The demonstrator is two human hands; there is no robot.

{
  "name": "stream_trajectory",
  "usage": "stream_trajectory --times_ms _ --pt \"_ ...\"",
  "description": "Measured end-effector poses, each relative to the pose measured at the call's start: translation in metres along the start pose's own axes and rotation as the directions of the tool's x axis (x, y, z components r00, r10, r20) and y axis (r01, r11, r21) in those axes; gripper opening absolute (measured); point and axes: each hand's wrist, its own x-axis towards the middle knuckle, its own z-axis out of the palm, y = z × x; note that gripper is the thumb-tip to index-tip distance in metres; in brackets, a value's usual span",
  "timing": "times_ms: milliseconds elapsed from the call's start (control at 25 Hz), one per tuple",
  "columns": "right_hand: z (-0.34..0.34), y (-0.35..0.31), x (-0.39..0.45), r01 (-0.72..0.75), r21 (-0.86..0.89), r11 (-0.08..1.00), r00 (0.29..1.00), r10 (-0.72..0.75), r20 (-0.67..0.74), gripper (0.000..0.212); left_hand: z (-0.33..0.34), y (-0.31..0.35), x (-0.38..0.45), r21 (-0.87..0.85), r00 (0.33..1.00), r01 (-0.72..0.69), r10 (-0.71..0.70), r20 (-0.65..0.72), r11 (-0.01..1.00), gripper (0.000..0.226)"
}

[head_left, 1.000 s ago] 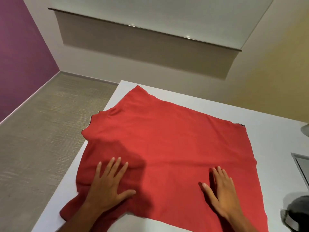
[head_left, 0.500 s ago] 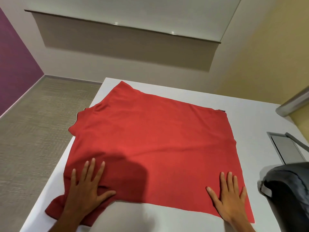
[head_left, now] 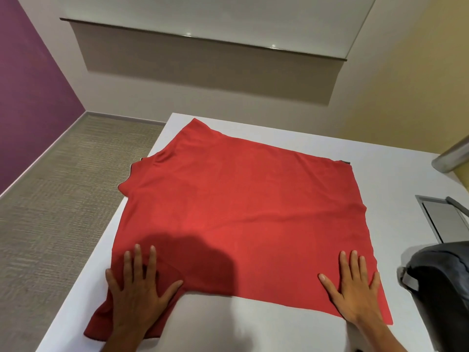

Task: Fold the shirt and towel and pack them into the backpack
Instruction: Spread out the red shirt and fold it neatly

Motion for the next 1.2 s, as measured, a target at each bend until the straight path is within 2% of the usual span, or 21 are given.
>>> stream_trajectory --times_ms 120,200,240,360,560,840,960,1080,1200 --pt "0.0 0.004 -0.003 0.001 -0.01 1.0 1.0 -0.001 -0.004 0.101 0.004 -0.002 -0.006 0.059 0.972 -0.228 0.231 -0.053 0.972 0.086" --pt "0.001 0.006 -0.005 -0.009 -0.01 1.0 1.0 0.009 -0.004 0.101 0.007 -0.003 -0.011 0.072 0.949 -0.309 0.312 -0.038 0.948 0.079" --pt "0.002 0.006 -0.006 -0.012 -0.008 1.0 1.0 0.012 -0.003 0.1 0.008 -0.003 -0.013 0.066 0.959 -0.281 0.282 -0.013 0.958 0.079" --pt "0.003 0.008 -0.007 -0.018 0.001 1.0 1.0 0.018 -0.007 0.099 0.009 -0.001 -0.016 0.026 0.995 -0.061 0.059 0.078 0.998 0.092" --pt "0.008 0.01 -0.016 -0.024 0.018 1.0 1.0 0.024 -0.018 0.1 0.007 0.003 -0.017 0.017 0.99 0.0 -0.003 0.144 1.0 0.097" --pt "0.01 0.009 -0.021 -0.053 0.016 0.998 0.998 0.053 -0.021 0.106 0.004 0.006 -0.02 -0.045 1.0 0.006 -0.004 0.028 0.999 0.099" --pt "0.0 0.007 -0.013 -0.047 0.095 0.994 0.993 0.056 -0.103 0.1 -0.004 0.004 -0.003 -0.059 0.997 0.0 -0.005 -0.075 0.998 0.093" --pt "-0.023 -0.002 0.02 0.015 0.165 0.986 0.975 0.022 -0.222 0.092 -0.01 0.005 0.044 -0.033 0.981 -0.111 0.104 -0.166 0.993 0.09" --pt "-0.044 -0.016 0.071 0.06 0.192 0.98 0.97 -0.012 -0.241 0.096 -0.016 0.022 0.108 -0.033 0.971 -0.23 0.227 -0.077 0.973 0.088"
